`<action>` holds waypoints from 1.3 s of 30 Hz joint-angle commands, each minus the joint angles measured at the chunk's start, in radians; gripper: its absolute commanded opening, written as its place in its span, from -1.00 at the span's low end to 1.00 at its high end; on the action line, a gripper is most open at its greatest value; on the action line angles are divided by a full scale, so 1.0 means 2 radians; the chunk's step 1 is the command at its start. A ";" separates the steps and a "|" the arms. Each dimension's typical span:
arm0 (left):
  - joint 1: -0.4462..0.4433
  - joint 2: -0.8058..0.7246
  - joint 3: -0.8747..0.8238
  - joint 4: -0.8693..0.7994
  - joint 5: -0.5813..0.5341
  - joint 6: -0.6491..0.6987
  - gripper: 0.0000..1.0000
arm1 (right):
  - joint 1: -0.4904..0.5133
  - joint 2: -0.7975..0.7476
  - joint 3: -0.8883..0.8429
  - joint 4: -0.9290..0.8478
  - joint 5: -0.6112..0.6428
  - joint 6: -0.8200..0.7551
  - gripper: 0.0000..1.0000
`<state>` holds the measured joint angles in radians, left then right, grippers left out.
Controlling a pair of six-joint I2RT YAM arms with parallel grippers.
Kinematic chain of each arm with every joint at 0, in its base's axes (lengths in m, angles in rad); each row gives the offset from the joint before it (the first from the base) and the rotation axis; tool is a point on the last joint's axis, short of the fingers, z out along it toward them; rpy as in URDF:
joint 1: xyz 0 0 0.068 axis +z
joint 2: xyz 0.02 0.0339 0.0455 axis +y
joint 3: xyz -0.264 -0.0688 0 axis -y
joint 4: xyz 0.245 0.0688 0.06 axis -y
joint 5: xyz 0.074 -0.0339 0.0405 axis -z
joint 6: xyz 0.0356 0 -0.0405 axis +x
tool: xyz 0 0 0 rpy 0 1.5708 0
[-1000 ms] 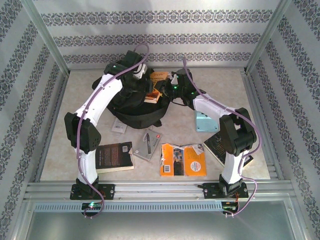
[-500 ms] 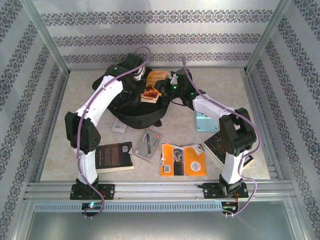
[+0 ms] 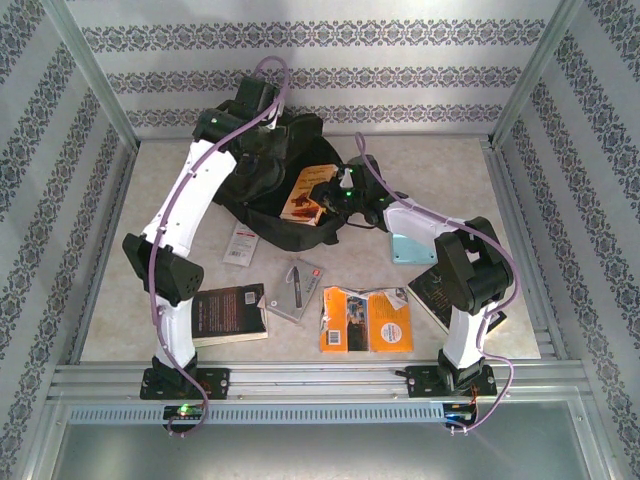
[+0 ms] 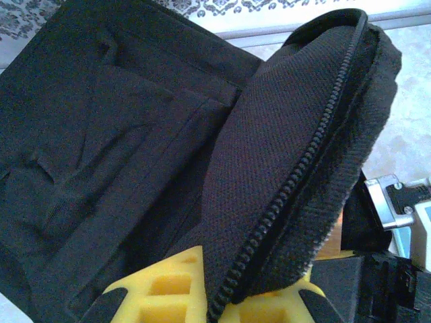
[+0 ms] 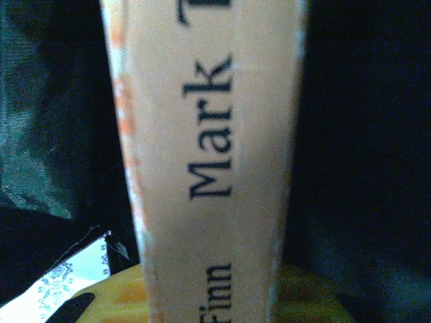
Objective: Pack the student bag
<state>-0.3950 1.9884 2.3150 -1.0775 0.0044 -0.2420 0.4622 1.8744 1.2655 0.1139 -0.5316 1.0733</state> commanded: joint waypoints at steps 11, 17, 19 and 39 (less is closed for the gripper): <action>-0.012 -0.010 0.020 0.011 0.056 -0.025 -1.00 | 0.005 0.096 0.151 0.048 0.008 0.047 -1.00; -0.012 -0.011 0.030 0.026 0.075 -0.045 -1.00 | 0.015 0.138 0.185 0.085 0.044 0.091 -1.00; -0.012 -0.006 0.043 0.025 0.078 -0.049 -1.00 | 0.021 0.156 0.200 0.107 0.055 0.103 -0.94; 0.029 0.022 0.061 0.026 0.030 -0.051 -1.00 | 0.054 0.220 0.352 0.049 0.036 0.028 0.59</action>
<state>-0.3721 2.0274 2.4279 -1.0836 0.0986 -0.3424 0.5667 2.3959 1.9457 0.1997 -0.3992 1.2434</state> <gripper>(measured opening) 0.070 0.794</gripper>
